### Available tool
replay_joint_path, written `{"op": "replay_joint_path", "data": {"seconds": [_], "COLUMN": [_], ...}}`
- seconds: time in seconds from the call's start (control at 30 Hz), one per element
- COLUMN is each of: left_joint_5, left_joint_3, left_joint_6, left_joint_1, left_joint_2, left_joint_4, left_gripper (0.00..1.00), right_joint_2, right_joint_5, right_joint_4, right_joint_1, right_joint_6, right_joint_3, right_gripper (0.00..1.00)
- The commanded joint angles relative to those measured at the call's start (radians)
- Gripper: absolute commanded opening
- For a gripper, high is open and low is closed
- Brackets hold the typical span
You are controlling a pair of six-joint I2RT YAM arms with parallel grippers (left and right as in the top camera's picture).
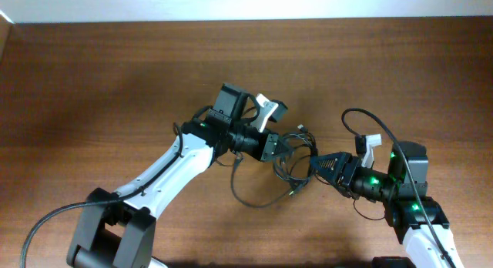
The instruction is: Untangle cables
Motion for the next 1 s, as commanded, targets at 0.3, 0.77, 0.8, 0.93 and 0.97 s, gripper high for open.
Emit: {"op": "replay_joint_path", "data": {"seconds": [0.3,0.77,0.8,0.93,0.97], "left_joint_5": [-0.037,-1.031,-0.915,-0.559,-0.480], "left_joint_3": [0.003,0.003,0.003,0.003,0.003], "left_joint_6": [0.112,-0.551,-0.551,-0.389,-0.288], "left_joint_1": [-0.073,0.189,0.227,0.259,0.247], "left_joint_2": [-0.008,-0.008,-0.008,-0.008,-0.008], "left_joint_4": [0.067,-0.314,-0.305,-0.232,-0.197], "left_gripper": [0.00,0.00,0.00,0.00,0.00], "right_joint_2": [0.101,0.101,0.101,0.101,0.101], "right_joint_5": [-0.337,-0.365,-0.312,-0.052,-0.037], "right_joint_4": [0.391,0.687,0.650,0.396,0.358], "right_joint_1": [-0.006,-0.006,-0.006,-0.006,-0.006], "right_joint_6": [-0.077,-0.077,-0.077,-0.078,-0.082], "right_joint_3": [0.010,0.010,0.010,0.010,0.010], "right_gripper": [0.04,0.04,0.04,0.15,0.21]}}
